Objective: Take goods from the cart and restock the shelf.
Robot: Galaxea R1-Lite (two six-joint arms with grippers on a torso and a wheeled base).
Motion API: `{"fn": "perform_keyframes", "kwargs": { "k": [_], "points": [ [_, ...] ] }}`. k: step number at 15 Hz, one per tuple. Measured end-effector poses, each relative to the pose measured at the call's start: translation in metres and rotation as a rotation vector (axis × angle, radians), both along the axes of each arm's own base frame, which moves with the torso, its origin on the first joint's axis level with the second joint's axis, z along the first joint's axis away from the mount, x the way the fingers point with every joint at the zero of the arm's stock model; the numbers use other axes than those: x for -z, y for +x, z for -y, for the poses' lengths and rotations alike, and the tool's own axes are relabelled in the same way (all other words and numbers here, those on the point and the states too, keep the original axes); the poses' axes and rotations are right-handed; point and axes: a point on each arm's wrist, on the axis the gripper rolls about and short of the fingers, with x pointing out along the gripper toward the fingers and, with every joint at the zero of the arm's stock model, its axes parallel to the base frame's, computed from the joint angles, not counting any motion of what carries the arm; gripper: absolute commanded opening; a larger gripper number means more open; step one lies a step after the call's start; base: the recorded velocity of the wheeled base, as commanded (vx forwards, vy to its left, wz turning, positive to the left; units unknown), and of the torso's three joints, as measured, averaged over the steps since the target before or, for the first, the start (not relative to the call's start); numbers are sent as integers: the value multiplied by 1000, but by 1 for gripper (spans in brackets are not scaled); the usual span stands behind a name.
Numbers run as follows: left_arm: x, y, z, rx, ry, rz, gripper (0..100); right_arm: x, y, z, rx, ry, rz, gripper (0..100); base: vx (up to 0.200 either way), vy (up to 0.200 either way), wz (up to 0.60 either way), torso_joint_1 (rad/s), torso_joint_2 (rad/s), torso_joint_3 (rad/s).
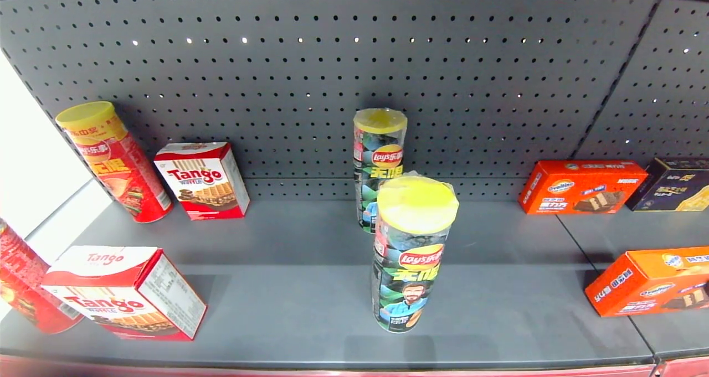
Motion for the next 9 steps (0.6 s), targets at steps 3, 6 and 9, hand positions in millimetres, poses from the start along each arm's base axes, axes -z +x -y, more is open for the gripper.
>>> {"fn": "perform_keyframes", "kwargs": {
  "k": [3, 6, 9],
  "points": [
    [0, 0, 0, -2, -6, 0, 100, -14, 50, -25, -149, -87, -60, 100, 0, 0, 0, 0, 0, 0],
    [0, 0, 0, -3, -10, 0, 100, -9, 85, -54, -262, -151, -119, 100, 0, 0, 0, 0, 0, 0],
    [0, 0, 0, -3, -13, 0, 100, 4, 101, -77, -341, -185, -186, 100, 0, 0, 0, 0, 0, 0]
  ]
}}
